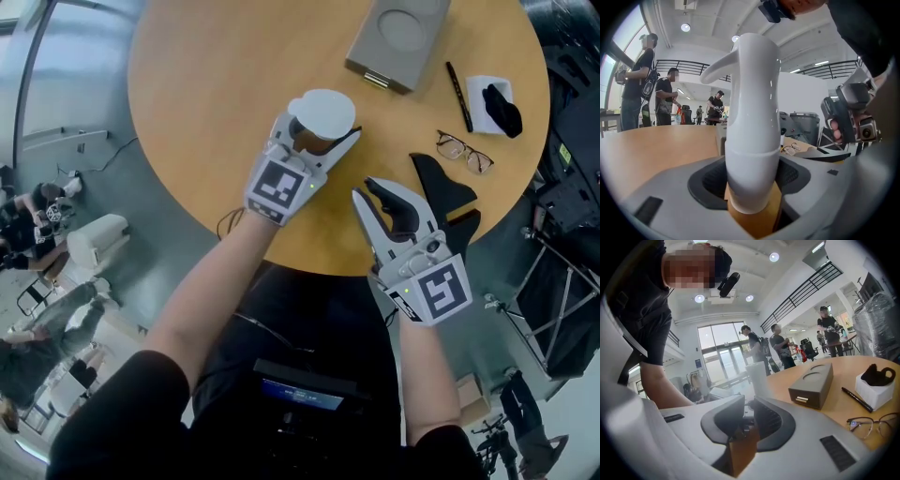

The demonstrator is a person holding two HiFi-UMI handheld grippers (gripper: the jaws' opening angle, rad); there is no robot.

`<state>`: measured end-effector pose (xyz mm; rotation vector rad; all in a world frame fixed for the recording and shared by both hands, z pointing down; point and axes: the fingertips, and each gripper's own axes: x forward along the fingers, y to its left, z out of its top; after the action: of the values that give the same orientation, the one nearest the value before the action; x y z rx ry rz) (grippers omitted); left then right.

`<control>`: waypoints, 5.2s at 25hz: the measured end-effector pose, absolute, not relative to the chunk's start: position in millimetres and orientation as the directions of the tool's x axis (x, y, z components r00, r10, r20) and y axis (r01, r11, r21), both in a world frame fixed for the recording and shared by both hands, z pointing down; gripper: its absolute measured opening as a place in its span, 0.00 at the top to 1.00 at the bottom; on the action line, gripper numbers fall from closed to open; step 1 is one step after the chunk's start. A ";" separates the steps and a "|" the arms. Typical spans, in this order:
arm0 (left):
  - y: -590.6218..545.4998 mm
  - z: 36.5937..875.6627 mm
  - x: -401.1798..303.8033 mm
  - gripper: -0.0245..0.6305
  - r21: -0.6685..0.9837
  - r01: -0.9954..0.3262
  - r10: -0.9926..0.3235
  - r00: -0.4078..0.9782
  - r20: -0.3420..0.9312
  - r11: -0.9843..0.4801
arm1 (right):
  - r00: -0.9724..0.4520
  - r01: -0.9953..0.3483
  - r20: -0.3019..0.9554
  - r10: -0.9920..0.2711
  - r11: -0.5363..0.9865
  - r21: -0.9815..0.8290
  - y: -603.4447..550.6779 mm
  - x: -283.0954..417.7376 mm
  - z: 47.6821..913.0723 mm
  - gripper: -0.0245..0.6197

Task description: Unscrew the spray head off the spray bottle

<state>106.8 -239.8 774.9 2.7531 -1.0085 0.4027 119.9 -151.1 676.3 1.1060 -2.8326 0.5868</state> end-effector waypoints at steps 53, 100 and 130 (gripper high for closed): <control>-53.3 397.9 61.5 0.50 0.047 -0.475 -0.425 0.823 0.378 -0.879 | -0.757 -0.652 0.040 -0.652 0.749 -0.121 -80.3 9.7 292.7 0.51; -60.8 339.7 34.5 0.50 0.026 -0.507 -0.498 0.855 0.147 -0.862 | -0.698 -0.715 0.020 -0.716 0.695 -0.075 -73.4 -15.3 260.2 0.58; -69.3 347.7 18.1 0.50 0.060 -0.458 -0.445 0.882 0.158 -0.887 | -0.719 -0.695 0.044 -0.694 0.719 -0.019 -65.2 -23.6 268.9 0.46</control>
<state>18.1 -69.3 347.7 2.9537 -0.7103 0.2142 -23.6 -65.2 268.9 1.1643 -2.8809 0.0524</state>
